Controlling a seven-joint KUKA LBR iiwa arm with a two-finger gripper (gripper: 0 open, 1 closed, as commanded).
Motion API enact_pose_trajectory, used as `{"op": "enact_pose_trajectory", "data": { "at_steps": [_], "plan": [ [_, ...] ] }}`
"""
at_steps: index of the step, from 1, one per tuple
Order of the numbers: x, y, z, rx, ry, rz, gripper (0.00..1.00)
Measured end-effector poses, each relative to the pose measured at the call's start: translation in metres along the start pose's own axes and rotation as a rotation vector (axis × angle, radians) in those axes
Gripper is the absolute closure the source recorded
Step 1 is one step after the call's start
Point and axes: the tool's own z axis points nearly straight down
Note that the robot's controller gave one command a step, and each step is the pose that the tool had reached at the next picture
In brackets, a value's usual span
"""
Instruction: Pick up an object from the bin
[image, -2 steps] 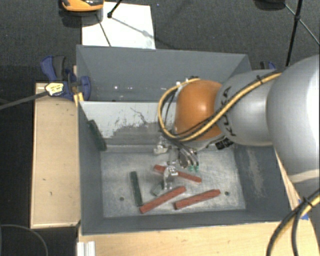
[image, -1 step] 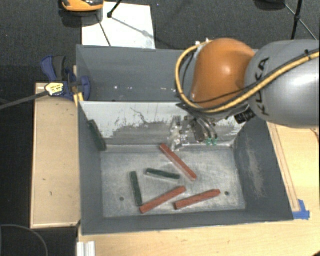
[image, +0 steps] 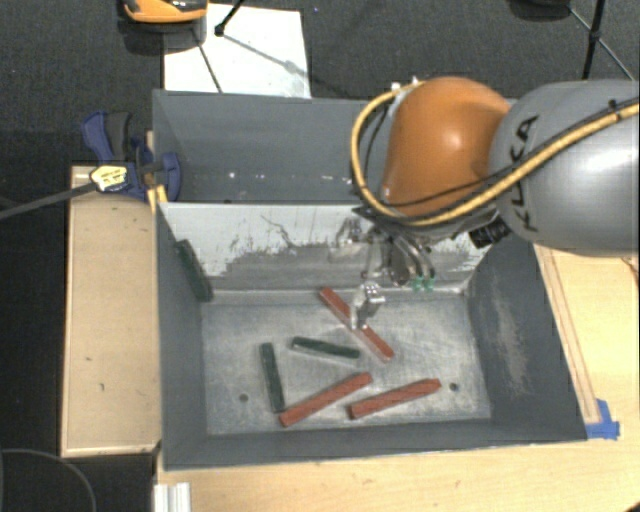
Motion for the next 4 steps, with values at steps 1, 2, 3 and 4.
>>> {"op": "enact_pose_trajectory", "data": {
  "at_steps": [1, 2, 3, 4],
  "plan": [
    [0.0, 0.0, 0.0, 0.0, 0.0, 0.001, 0.0],
    [-0.001, 0.001, 0.047, 0.0, -0.008, -0.023, 0.0],
    [0.037, 0.003, 0.137, 0.0, -0.005, -0.121, 1.0],
    [0.037, 0.003, 0.137, 0.0, -0.005, -0.119, 1.0]
  ]
}}
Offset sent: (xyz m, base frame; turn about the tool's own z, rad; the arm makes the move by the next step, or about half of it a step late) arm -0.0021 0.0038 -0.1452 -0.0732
